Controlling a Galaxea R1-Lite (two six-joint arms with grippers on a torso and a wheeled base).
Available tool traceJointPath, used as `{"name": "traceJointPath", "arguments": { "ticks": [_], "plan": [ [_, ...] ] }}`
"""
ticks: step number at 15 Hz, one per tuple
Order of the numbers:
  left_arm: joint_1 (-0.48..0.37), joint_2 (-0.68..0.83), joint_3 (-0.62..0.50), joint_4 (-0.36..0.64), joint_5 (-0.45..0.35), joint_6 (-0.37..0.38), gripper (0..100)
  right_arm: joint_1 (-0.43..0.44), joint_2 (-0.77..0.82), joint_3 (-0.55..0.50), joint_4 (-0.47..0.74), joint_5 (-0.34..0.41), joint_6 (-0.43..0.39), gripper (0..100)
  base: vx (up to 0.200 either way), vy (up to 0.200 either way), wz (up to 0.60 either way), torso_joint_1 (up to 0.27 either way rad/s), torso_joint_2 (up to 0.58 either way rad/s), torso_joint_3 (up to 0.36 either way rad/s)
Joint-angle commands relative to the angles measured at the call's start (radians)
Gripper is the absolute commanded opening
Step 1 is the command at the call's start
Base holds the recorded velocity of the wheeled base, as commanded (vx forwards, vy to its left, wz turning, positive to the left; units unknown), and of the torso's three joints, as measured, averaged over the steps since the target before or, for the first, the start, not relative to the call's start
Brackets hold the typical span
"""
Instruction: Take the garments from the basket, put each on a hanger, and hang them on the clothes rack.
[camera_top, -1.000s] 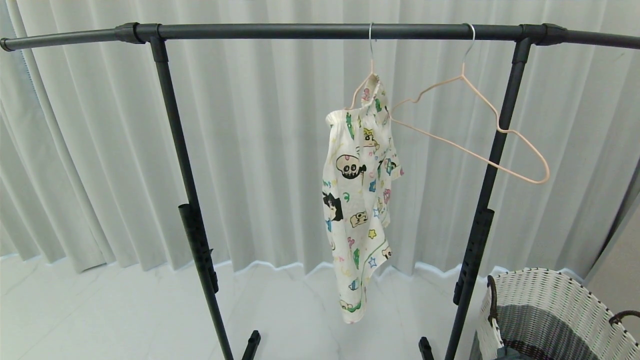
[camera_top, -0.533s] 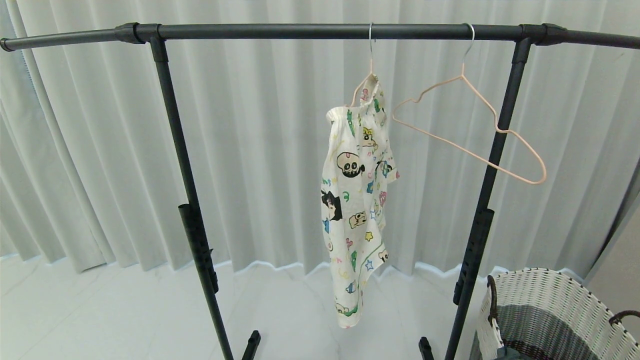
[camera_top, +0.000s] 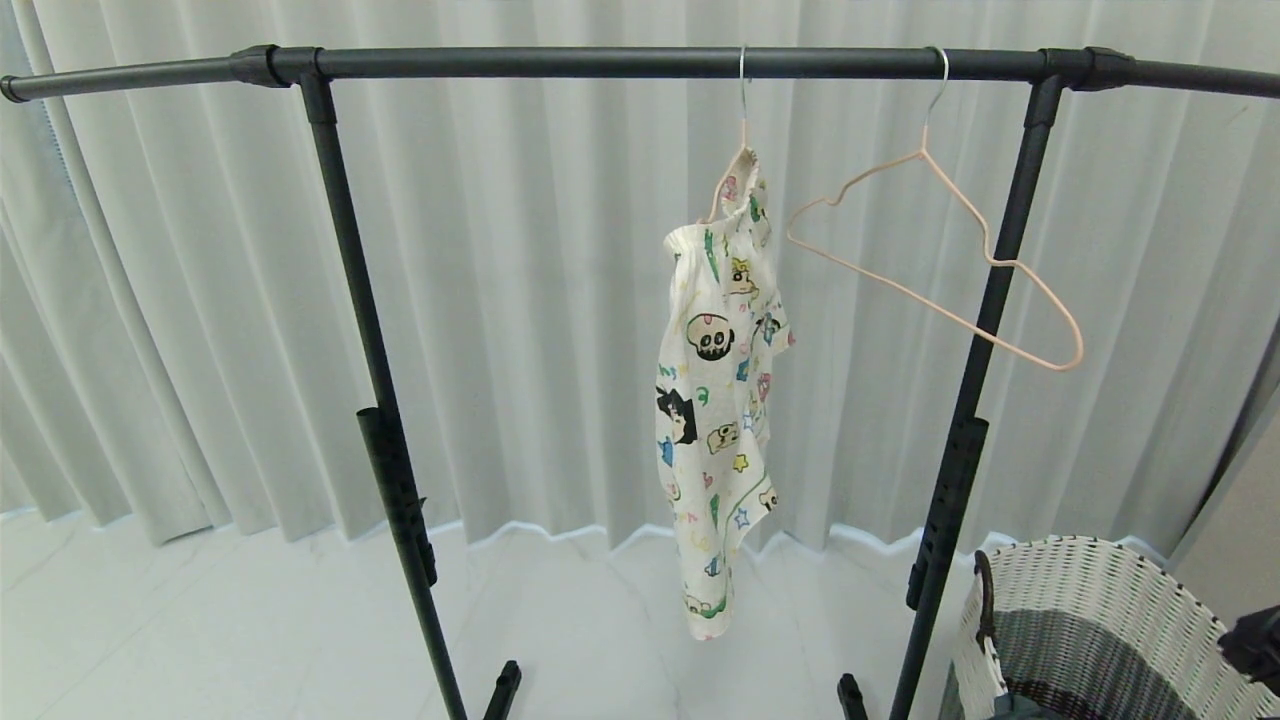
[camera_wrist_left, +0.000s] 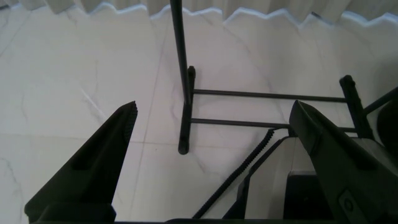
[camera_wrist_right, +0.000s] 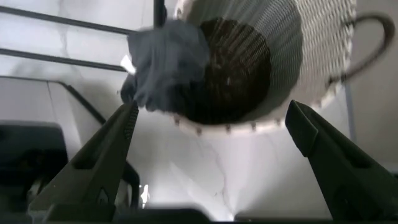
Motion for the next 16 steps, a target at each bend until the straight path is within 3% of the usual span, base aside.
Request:
{"name": "traceJointPath", "arguments": {
  "ticks": [1,8,16],
  "plan": [
    [0.0,0.0,0.0,0.0,0.0,0.0,100,0.075,0.431,0.004,-0.231,-0.013,-0.022,100,0.0,0.0,0.0,0.0,0.0,0.0],
    [0.0,0.006,0.0,0.0,0.0,0.0,100,0.112,0.722,-0.136,-0.234,-0.022,-0.024,100,0.0,0.0,0.0,0.0,0.0,0.0],
    [0.0,0.005,0.0,0.0,0.0,0.0,100,0.115,0.828,-0.197,-0.234,-0.1,-0.021,100,0.0,0.0,0.0,0.0,0.0,0.0]
  ]
}}
